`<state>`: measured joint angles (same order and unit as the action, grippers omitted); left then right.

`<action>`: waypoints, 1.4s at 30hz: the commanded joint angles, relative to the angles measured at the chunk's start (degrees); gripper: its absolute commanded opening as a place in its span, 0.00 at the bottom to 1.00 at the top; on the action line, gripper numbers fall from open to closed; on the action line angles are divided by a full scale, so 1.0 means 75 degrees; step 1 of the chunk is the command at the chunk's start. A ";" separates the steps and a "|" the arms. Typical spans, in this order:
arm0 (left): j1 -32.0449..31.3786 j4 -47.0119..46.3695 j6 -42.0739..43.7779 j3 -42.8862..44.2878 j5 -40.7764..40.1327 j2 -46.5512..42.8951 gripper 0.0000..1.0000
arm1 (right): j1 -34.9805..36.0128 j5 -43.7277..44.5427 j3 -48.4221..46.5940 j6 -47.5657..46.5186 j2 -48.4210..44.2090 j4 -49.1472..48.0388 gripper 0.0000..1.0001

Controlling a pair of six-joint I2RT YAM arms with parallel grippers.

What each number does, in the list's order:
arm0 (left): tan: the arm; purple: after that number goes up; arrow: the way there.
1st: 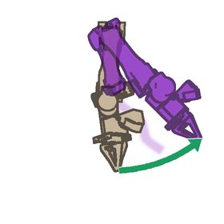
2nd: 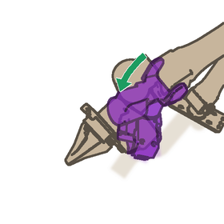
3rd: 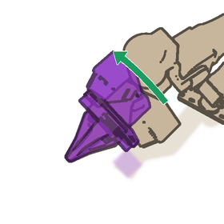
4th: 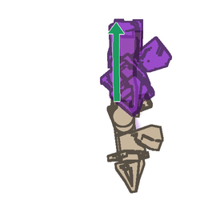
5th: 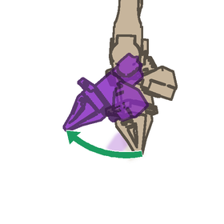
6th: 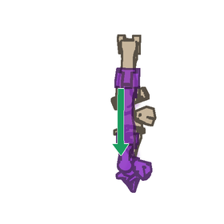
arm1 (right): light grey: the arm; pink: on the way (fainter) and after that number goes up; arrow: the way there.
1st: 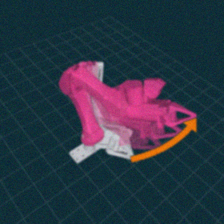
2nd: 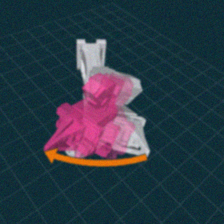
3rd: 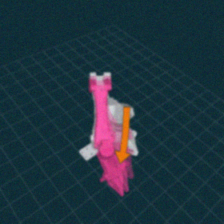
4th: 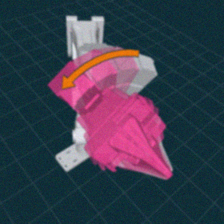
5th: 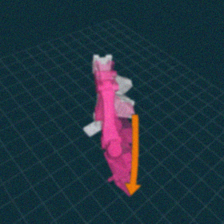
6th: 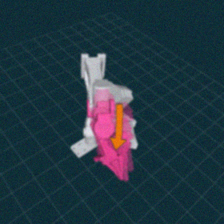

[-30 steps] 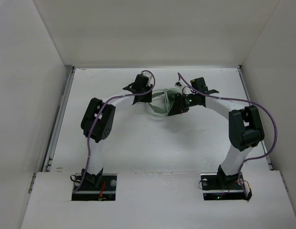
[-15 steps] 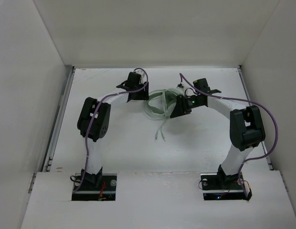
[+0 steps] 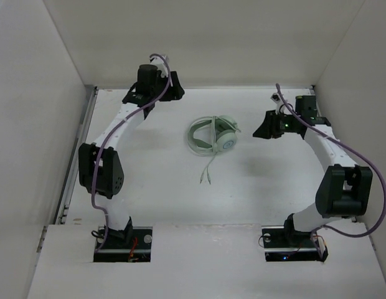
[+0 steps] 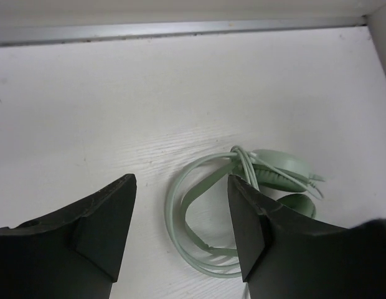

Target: Wrap the headphones

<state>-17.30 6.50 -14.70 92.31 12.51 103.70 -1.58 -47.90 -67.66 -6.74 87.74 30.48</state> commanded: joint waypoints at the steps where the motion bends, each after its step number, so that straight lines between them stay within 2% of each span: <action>1: 0.0459 0.0245 0.0026 0.0196 0.0733 -0.0502 0.58 | -0.0718 0.0632 -0.0201 -0.0542 -0.0483 0.0120 0.42; 4: 0.1185 0.0398 0.0155 0.0149 0.0734 -0.0760 0.58 | -0.1678 0.1157 -0.0190 -0.0508 -0.1266 -0.0125 0.41; 5: 0.1536 0.0410 0.0294 0.0044 0.0711 -0.0876 0.61 | -0.1937 0.1427 -0.0109 -0.0507 -0.1536 -0.0266 0.41; 7: 0.2133 0.0480 0.0959 -0.0236 0.0432 -0.1064 0.64 | -0.2580 0.2442 0.0335 -0.0391 -0.2180 -0.0896 0.43; 10: 0.2615 0.0702 0.1804 -0.0483 -0.0236 -0.1135 0.67 | -0.3109 0.3127 0.0770 -0.0016 -0.2569 -0.1309 0.47; 11: 0.2826 0.0761 0.2028 -0.0623 -0.0366 -0.1135 0.70 | -0.3343 0.3152 0.0875 0.0113 -0.2652 -0.1356 0.48; 13: 0.3330 0.0937 0.2287 -0.0963 -0.0356 -0.1182 0.95 | -0.3777 0.2907 0.0970 0.0359 -0.2734 -0.1322 0.52; 14: 0.3564 0.1007 0.2311 -0.1139 -0.0275 -0.1217 1.00 | -0.3976 0.2744 0.1017 0.0546 -0.2769 -0.1322 0.60; 15: 0.3787 0.0973 0.2323 -0.1372 -0.0193 -0.1299 1.00 | -0.4164 0.2464 0.1052 0.0675 -0.2770 -0.1322 1.00; 18: 0.4467 0.0786 0.2241 -0.2088 -0.0110 -0.1591 1.00 | -0.4832 0.1829 0.1181 0.1038 -0.2700 -0.1391 1.00; 23: 0.5183 0.0271 0.2287 -0.2990 -0.0203 -0.1943 1.00 | -0.5384 0.1898 0.1298 0.1064 -0.2746 -0.1498 1.00; 31: 0.5406 -0.0082 0.2651 -0.3835 -0.0579 -0.2448 1.00 | -0.5619 0.1828 0.1392 0.0946 -0.3519 -0.1053 1.00; 35: 0.5430 -0.0035 0.2593 -0.3918 -0.0520 -0.2436 1.00 | -0.5595 0.1173 0.1498 0.0594 -0.3766 -0.0714 1.00; 37: 0.5348 -0.0023 0.2558 -0.3895 -0.0508 -0.2389 1.00 | -0.5561 0.1404 0.1440 0.0606 -0.3591 -0.0479 1.00; 42: 0.5126 -0.0023 0.2464 -0.3859 -0.0426 -0.2377 1.00 | -0.5128 0.3114 0.0924 0.0525 -0.2993 0.0236 1.00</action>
<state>22.13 8.16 3.64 63.44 8.71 87.53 -41.78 -31.44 -57.67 -1.61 63.55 28.12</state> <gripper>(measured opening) 0.997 0.999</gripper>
